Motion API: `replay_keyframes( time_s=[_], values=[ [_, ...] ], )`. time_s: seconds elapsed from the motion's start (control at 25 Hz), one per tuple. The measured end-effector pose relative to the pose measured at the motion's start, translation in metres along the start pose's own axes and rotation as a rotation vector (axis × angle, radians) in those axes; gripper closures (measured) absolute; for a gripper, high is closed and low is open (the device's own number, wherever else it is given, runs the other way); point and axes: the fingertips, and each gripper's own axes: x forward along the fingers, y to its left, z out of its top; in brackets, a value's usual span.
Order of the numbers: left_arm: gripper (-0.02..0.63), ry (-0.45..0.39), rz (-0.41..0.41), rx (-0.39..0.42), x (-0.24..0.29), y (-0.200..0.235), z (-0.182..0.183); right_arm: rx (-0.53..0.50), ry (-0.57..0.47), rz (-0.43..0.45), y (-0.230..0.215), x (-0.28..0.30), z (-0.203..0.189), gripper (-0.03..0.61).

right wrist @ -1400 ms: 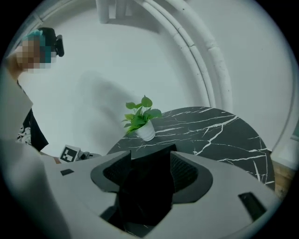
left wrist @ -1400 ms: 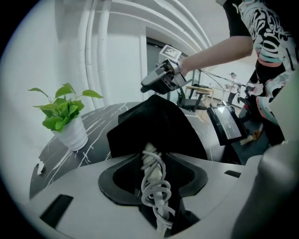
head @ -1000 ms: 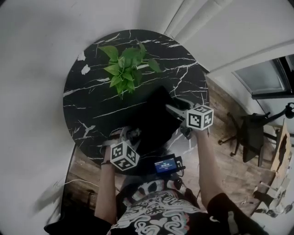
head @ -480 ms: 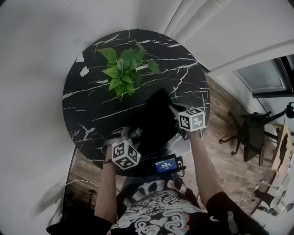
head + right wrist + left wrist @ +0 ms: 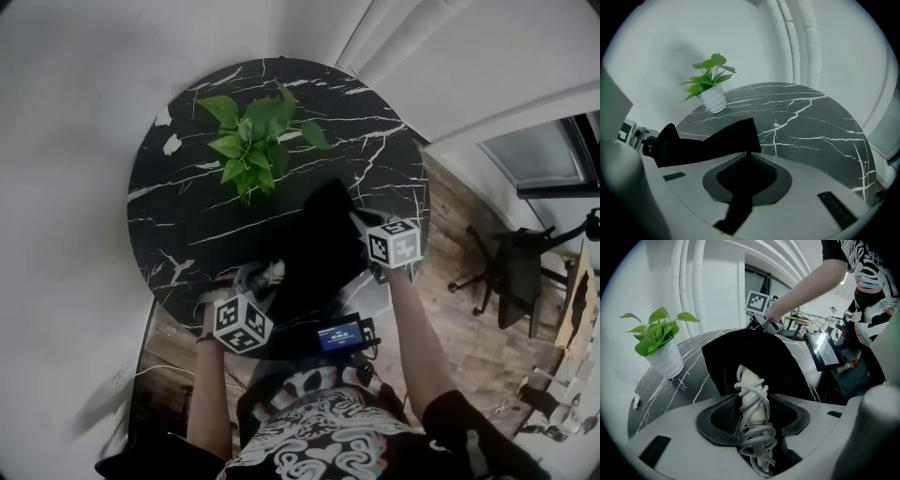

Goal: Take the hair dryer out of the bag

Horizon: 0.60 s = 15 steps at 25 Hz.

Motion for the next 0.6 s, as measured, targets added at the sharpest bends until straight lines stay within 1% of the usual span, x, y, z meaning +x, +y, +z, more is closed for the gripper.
replay_keyframes(
  time_s=[0.32, 0.6],
  values=[
    [0.4, 0.011, 0.009, -0.003, -0.009, 0.001, -0.007, -0.009, -0.005, -0.006, 0.001, -0.001, -0.001, 0.548],
    [0.402, 0.042, 0.024, -0.005, -0.019, 0.002, -0.024, -0.016, -0.009, 0.0, 0.0, 0.0, 0.0, 0.548]
  ],
)
